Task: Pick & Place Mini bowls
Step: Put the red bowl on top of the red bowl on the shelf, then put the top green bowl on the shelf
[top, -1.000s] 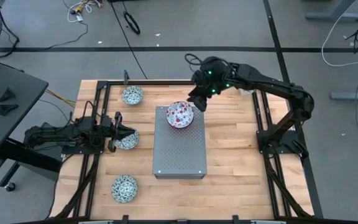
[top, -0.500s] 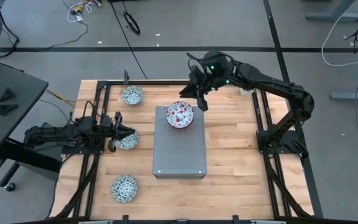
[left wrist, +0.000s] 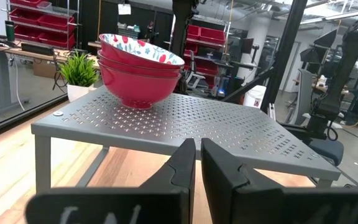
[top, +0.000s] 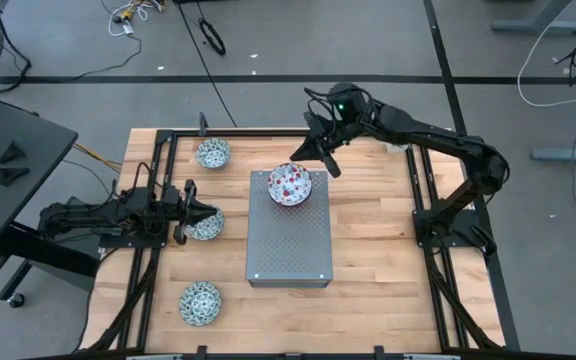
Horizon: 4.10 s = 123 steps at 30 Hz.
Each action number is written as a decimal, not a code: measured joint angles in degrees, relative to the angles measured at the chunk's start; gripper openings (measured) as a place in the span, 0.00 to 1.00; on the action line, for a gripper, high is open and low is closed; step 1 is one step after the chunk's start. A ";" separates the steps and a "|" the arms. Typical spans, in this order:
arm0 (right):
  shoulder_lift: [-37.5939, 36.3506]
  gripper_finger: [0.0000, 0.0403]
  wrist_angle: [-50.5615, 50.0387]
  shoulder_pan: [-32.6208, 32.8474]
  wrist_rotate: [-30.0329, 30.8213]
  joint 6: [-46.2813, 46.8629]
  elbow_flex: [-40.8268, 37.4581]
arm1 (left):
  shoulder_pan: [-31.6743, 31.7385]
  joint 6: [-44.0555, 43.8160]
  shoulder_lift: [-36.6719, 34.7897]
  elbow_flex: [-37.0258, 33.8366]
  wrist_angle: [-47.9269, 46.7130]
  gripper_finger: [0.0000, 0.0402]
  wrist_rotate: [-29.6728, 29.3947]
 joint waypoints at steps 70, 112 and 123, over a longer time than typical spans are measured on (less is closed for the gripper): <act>-6.97 0.00 12.74 -3.20 -4.17 -5.77 -20.49 | -0.01 -0.02 0.00 0.00 0.00 0.08 0.00; -19.23 0.00 9.43 1.33 15.74 -0.16 -20.49 | -0.01 0.00 -0.02 0.00 0.00 0.08 0.00; -25.06 0.00 9.45 10.06 30.33 6.22 -20.49 | -0.02 0.00 -0.02 0.00 0.00 0.08 0.00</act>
